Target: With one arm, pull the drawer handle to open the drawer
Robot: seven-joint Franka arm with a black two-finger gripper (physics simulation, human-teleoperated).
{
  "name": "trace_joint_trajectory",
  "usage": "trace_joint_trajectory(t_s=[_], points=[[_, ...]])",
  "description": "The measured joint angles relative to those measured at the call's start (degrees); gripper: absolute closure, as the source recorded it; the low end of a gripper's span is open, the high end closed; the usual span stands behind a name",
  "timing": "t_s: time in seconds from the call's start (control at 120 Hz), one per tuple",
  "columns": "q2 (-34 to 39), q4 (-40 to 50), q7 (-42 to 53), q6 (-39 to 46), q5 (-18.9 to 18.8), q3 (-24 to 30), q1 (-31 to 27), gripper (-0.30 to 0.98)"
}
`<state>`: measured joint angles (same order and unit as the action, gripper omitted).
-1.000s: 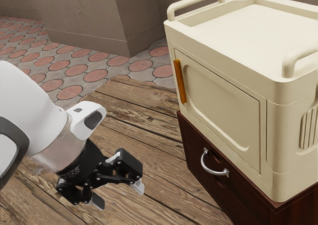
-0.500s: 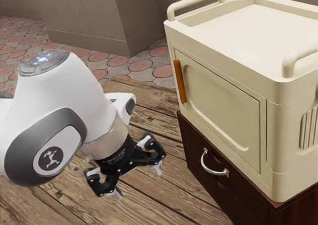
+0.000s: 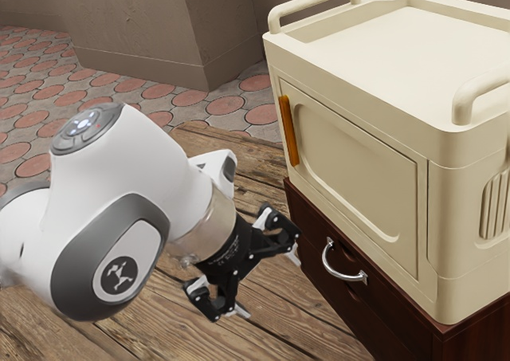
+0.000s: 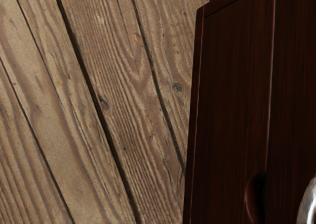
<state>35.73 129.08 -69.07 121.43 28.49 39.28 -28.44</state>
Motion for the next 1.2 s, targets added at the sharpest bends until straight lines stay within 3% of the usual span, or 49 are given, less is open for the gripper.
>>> trace_joint_trajectory(t_s=[0.7,1.2], points=[[-7.83,-2.67,8.99,3.93,0.26,0.12,1.36,0.0],[-11.31,-2.85,11.77,7.67,0.15,4.34,-1.71,0.0]])
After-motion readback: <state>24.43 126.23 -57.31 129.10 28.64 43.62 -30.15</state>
